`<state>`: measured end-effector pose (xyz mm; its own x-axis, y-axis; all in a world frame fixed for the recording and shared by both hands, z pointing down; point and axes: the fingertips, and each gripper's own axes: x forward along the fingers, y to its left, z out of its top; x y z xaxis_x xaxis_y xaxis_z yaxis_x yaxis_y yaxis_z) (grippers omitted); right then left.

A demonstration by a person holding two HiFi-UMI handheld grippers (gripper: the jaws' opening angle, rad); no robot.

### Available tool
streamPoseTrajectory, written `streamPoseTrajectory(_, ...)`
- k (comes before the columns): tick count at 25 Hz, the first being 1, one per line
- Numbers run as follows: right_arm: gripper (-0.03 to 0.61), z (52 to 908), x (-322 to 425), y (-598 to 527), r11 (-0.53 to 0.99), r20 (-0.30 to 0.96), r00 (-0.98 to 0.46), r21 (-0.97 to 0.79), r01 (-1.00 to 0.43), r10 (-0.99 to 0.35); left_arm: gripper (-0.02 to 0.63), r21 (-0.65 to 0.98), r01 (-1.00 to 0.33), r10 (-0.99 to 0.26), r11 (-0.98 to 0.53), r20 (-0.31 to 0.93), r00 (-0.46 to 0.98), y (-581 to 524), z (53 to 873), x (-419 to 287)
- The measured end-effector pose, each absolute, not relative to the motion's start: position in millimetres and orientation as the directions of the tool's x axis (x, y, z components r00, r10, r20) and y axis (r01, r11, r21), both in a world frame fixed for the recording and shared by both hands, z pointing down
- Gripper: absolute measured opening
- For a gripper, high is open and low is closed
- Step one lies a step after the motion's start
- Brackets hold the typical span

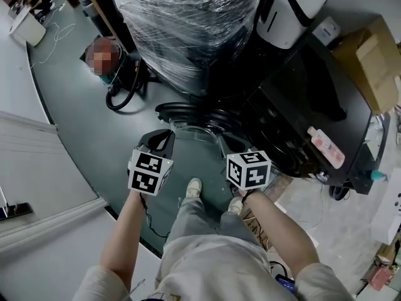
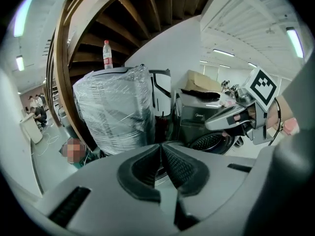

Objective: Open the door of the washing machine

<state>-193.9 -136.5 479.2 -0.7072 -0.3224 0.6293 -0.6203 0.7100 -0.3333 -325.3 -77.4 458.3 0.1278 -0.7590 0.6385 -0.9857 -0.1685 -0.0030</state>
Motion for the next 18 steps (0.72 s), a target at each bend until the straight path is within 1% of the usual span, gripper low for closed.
streamPoseTrajectory(8, 0.029, 381.2, -149.6, -127.8, 0.761, 0.489, -0.786, -0.318, -0.566, -0.380, 0.029, -0.048, -0.972, -0.835, -0.230, 0.523, 0.172, -87.9, 383.2, -276.9)
streamPoseTrajectory(12, 0.029, 336.7, -131.1, -120.3, 0.800, 0.408, -0.819, -0.276, -0.533, -0.404, 0.029, -0.045, -0.969, -0.854, -0.242, 0.484, 0.190, -92.5, 354.4, -258.8)
streamPoseTrajectory(18, 0.029, 277.4, -97.0, -113.5, 0.826, 0.307, -0.839, -0.214, -0.521, -0.449, 0.029, -0.070, -0.959, -0.873, -0.273, 0.436, 0.217, -95.6, 312.7, -226.1)
